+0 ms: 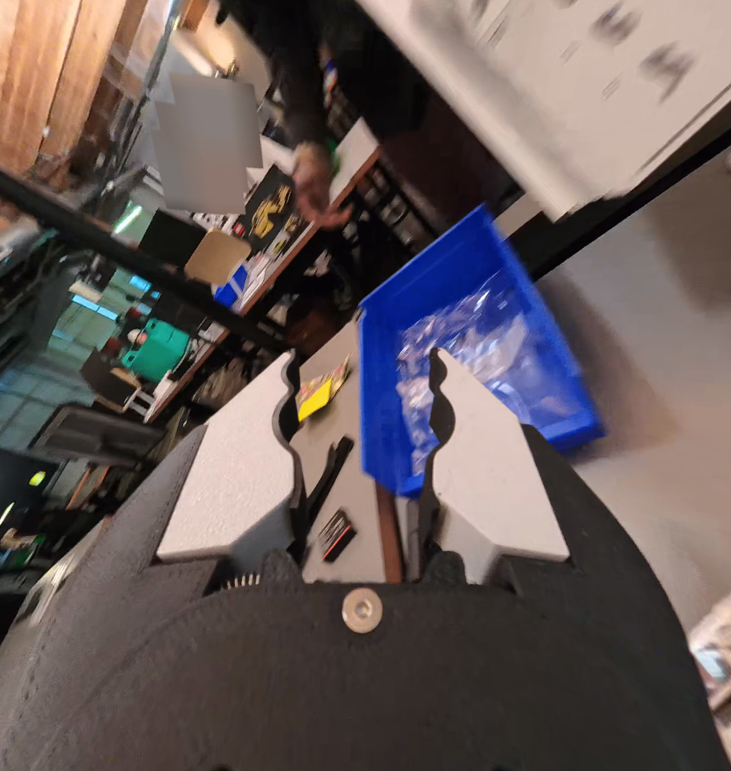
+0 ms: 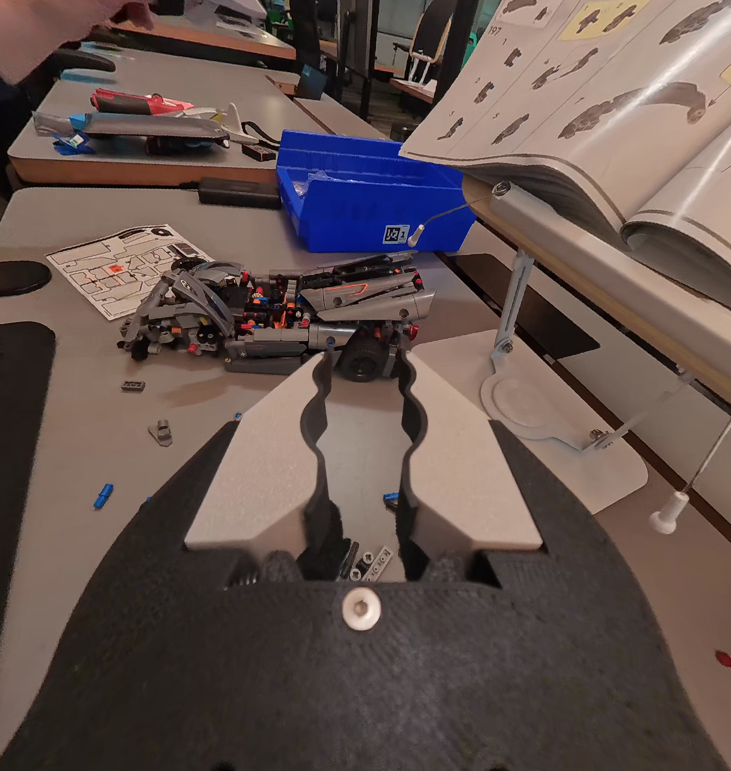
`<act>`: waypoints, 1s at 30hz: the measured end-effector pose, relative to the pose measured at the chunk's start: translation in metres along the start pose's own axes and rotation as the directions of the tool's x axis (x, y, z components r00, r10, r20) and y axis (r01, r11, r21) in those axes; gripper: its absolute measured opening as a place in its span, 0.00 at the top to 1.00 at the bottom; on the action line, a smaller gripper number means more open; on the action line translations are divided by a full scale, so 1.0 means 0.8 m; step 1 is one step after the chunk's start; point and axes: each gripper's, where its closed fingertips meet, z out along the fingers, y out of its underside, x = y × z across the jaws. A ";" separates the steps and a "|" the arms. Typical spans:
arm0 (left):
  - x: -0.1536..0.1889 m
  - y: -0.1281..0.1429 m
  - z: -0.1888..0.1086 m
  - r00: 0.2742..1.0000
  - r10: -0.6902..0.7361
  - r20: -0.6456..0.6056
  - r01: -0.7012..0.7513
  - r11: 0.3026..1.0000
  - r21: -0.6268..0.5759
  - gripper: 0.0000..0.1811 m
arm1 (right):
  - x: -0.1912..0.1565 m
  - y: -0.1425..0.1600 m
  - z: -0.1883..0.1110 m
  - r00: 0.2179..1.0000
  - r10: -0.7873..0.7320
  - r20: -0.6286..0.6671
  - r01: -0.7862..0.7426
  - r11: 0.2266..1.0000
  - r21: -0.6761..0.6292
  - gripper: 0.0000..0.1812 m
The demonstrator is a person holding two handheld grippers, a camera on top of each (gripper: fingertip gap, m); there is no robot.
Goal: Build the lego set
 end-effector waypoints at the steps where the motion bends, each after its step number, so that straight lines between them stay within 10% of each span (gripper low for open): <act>1: 0.016 -0.025 -0.003 1.000 0.005 -0.019 -0.004 0.999 0.039 0.67 | 0.000 -0.001 -0.001 1.000 0.000 -0.002 0.000 1.000 0.003 0.84; 15: 0.342 -0.321 0.046 0.873 0.413 -0.261 -0.290 0.868 0.403 0.68 | 0.010 -0.004 -0.009 1.000 0.021 -0.017 -0.020 0.999 0.028 0.84; 30: 0.405 -0.356 0.115 0.844 0.399 -0.358 -0.267 0.892 0.364 0.84 | 0.009 -0.009 -0.012 1.000 0.026 -0.010 -0.026 0.999 0.045 0.84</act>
